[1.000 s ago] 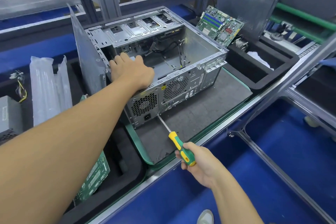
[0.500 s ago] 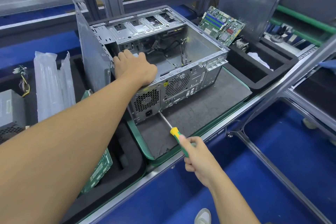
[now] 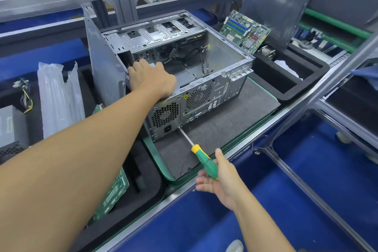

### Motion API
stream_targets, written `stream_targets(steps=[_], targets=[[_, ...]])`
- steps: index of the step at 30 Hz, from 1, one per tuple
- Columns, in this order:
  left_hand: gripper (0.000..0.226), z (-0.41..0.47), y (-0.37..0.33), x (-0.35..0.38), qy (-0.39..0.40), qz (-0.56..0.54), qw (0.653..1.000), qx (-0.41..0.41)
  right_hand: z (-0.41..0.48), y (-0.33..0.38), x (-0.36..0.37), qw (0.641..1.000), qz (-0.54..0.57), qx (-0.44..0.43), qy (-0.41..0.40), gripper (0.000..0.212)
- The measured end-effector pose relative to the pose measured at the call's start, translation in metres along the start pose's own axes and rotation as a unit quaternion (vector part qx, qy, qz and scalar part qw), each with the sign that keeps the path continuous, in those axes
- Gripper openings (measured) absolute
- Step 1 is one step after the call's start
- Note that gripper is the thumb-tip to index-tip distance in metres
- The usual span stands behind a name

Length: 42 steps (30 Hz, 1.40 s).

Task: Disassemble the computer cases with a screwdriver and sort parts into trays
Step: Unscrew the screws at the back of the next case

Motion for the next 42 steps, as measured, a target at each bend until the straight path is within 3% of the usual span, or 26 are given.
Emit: stream_targets(steps=[2, 7, 10, 15, 17, 20, 22, 25, 28, 30, 35, 36, 39, 42], targets=[[0.044, 0.000, 0.000, 0.000, -0.004, 0.002, 1.000, 0.000, 0.001, 0.001, -0.001, 0.999, -0.038, -0.013, -0.014, 0.042], [0.042, 0.000, 0.001, 0.001, -0.010, 0.002, 1.000, 0.005, 0.001, -0.003, -0.004, 0.982, -0.041, -0.170, -0.073, 0.007], [0.042, 0.000, 0.000, 0.001, -0.013, 0.000, 1.000, 0.007, -0.002, -0.009, 0.001, 0.990, 0.037, -0.121, -0.057, 0.020], [0.043, 0.000, 0.001, 0.002, -0.016, 0.002, 1.000, 0.006, -0.007, -0.007, 0.010, 1.000, 0.007, 0.016, -0.023, 0.048], [0.043, 0.000, 0.001, 0.003, -0.016, 0.004, 1.000, 0.008, -0.003, -0.007, 0.008, 0.999, -0.020, -0.007, -0.033, 0.040], [0.043, 0.000, 0.001, 0.003, -0.018, 0.005, 1.000, 0.004, 0.005, -0.008, 0.002, 0.987, -0.032, -0.138, -0.080, 0.018], [0.043, 0.000, 0.000, 0.003, -0.017, 0.007, 1.000, 0.004, 0.007, -0.012, 0.000, 0.979, -0.030, -0.178, -0.094, 0.009], [0.045, 0.001, 0.000, 0.004, -0.014, 0.004, 1.000, 0.003, 0.004, -0.017, 0.004, 0.986, -0.010, -0.148, -0.080, 0.016], [0.045, 0.002, 0.000, 0.003, -0.009, 0.011, 1.000, -0.003, 0.000, -0.008, 0.009, 0.998, -0.002, -0.042, -0.047, 0.042], [0.044, 0.002, -0.001, 0.003, -0.011, 0.012, 1.000, -0.003, 0.001, -0.002, 0.006, 0.999, -0.021, 0.002, -0.025, 0.039], [0.045, 0.000, 0.001, 0.002, -0.005, 0.004, 1.000, -0.006, 0.009, -0.010, -0.004, 0.986, -0.052, -0.150, -0.053, 0.009], [0.046, 0.000, 0.000, 0.002, -0.006, 0.005, 1.000, -0.004, 0.011, -0.014, -0.004, 0.982, -0.049, -0.173, -0.055, 0.014], [0.047, 0.000, 0.000, 0.002, -0.005, 0.008, 1.000, 0.000, 0.007, -0.018, 0.002, 0.985, -0.009, -0.162, -0.051, 0.023], [0.048, 0.001, 0.000, 0.002, -0.004, 0.008, 1.000, 0.000, 0.003, -0.014, 0.008, 0.996, -0.006, -0.086, -0.038, 0.040]])
Point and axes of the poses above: each hand's wrist, its own z-axis towards the middle knuckle, its own x-axis out of the palm, y = z × x, the point moved 2 cm from there along z, towards the middle knuckle, and after that the axes turned 11 degrees about -y, right-handed, at the moved point
